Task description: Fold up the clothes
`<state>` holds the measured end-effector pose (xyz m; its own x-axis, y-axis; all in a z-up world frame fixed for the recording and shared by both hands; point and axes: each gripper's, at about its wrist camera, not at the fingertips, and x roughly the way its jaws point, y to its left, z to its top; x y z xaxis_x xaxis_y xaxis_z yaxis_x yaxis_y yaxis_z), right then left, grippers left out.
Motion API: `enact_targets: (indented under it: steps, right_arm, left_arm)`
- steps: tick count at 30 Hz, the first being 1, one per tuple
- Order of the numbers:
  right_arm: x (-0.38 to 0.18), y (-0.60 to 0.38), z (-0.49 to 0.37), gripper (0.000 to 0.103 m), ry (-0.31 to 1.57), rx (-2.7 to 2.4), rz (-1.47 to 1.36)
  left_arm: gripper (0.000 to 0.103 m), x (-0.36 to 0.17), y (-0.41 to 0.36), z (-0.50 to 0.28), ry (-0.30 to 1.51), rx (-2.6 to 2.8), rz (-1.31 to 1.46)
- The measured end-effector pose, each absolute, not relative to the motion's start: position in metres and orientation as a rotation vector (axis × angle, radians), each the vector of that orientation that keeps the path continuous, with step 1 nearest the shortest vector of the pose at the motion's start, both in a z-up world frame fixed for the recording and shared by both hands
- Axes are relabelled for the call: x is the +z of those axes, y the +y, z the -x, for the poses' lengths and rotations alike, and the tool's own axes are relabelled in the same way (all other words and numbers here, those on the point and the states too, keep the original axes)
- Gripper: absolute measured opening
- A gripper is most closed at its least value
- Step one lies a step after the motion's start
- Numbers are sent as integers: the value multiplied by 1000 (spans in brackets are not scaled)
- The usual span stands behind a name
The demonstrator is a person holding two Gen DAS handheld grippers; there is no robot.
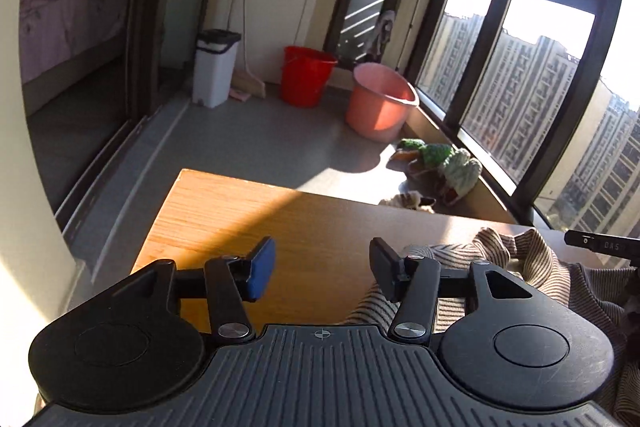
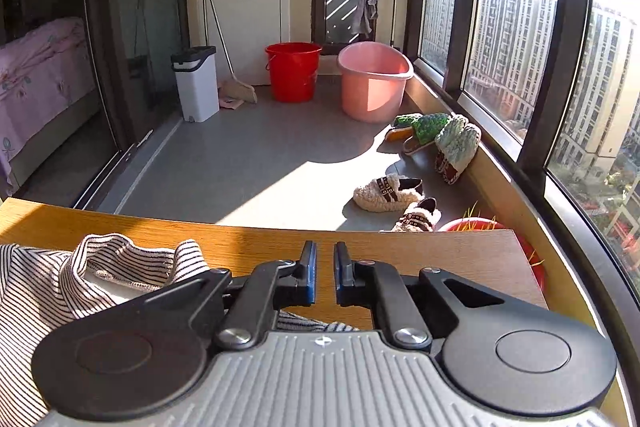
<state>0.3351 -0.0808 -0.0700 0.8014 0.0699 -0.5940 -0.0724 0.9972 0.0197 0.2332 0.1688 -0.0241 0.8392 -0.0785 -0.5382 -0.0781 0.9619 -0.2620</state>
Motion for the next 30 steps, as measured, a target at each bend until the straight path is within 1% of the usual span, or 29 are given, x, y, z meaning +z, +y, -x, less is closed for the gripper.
enact_targets:
  steps: [1,2,3,4,6,7,9,10,14,17,23,24,25,26,27,28,30]
  right_arm:
    - [-67,-85,-321,18,628,93,1]
    - [-64,-89,-307,27,620,110,-3]
    - [-60,-92,-293,32,612,127,-6]
    - [-58,-92,-275,33,609,156,5]
    - [-54,-83,-235,34,616,232,50]
    - [-52,-75,-219,36,626,281,71]
    - [-45,-52,-177,44,654,427,124]
    - [-41,-40,-157,45,669,514,144]
    - [-33,-1,-91,50,726,847,169]
    - [-44,22,-63,57,715,895,246]
    - [-70,65,-14,57,667,929,428]
    - [-74,72,-6,54,658,935,459]
    - [-79,79,2,46,649,940,489]
    - [-79,82,4,20,644,936,496]
    - [-73,78,2,11,642,928,464]
    - [-66,72,-1,6,640,922,419]
    - [-47,58,-12,5,612,877,328]
  left_arm:
    - [64,-23,167,-227,577,-22,290]
    - [67,-22,165,-219,579,-57,309]
    - [75,-22,163,-213,584,-83,322]
    - [79,-21,160,-208,590,-110,334]
    - [81,-22,153,-198,605,-145,334]
    - [85,-21,147,-194,610,-152,324]
    - [90,-19,142,-185,612,-148,302]
    - [93,-16,141,-179,613,-145,290]
    - [96,-6,139,-149,614,-129,246]
    - [99,1,141,-124,616,-109,222]
    - [103,9,136,-87,654,-40,135]
    - [103,10,135,-83,658,-34,131]
    - [103,11,135,-79,662,-30,127]
    - [103,13,135,-73,659,-29,123]
    - [103,16,135,-69,653,-30,118]
    - [103,18,135,-66,646,-32,115]
    - [103,25,134,-56,618,-42,112]
